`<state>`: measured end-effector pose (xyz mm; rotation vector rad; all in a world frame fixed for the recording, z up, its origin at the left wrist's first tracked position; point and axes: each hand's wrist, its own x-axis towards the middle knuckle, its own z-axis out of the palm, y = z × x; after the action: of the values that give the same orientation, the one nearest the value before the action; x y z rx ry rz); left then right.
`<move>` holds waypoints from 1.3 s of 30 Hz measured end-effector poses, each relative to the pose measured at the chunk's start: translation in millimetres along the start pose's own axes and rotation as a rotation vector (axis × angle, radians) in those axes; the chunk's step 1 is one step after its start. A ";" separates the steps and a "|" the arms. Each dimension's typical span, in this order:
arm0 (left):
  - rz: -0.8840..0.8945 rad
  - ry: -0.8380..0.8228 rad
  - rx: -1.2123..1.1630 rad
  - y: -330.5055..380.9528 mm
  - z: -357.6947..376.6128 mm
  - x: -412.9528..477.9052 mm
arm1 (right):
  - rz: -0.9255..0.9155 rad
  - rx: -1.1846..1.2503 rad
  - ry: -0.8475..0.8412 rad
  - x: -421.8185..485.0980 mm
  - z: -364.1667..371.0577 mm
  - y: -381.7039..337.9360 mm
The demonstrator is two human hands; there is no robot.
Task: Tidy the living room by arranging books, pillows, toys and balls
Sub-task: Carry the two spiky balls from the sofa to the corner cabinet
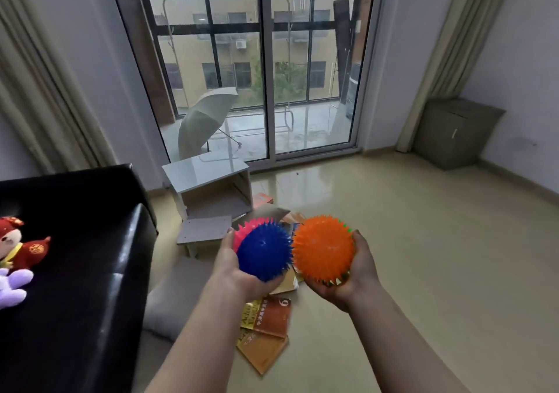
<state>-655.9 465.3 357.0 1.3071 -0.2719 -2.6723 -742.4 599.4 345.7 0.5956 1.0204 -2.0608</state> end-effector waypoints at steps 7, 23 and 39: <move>-0.049 -0.013 0.058 -74.7 94.0 45.8 | -0.032 0.041 0.062 18.4 -50.3 -118.7; -0.088 -0.035 0.137 -96.2 356.3 269.8 | -0.139 0.205 0.197 201.2 -65.6 -391.9; -0.124 0.048 0.247 -189.0 656.0 512.0 | -0.132 0.178 0.249 430.1 -98.0 -711.3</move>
<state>-1497.6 600.0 317.9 1.5006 -0.5473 -2.7756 -1558.0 787.1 332.8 0.9164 1.0460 -2.2496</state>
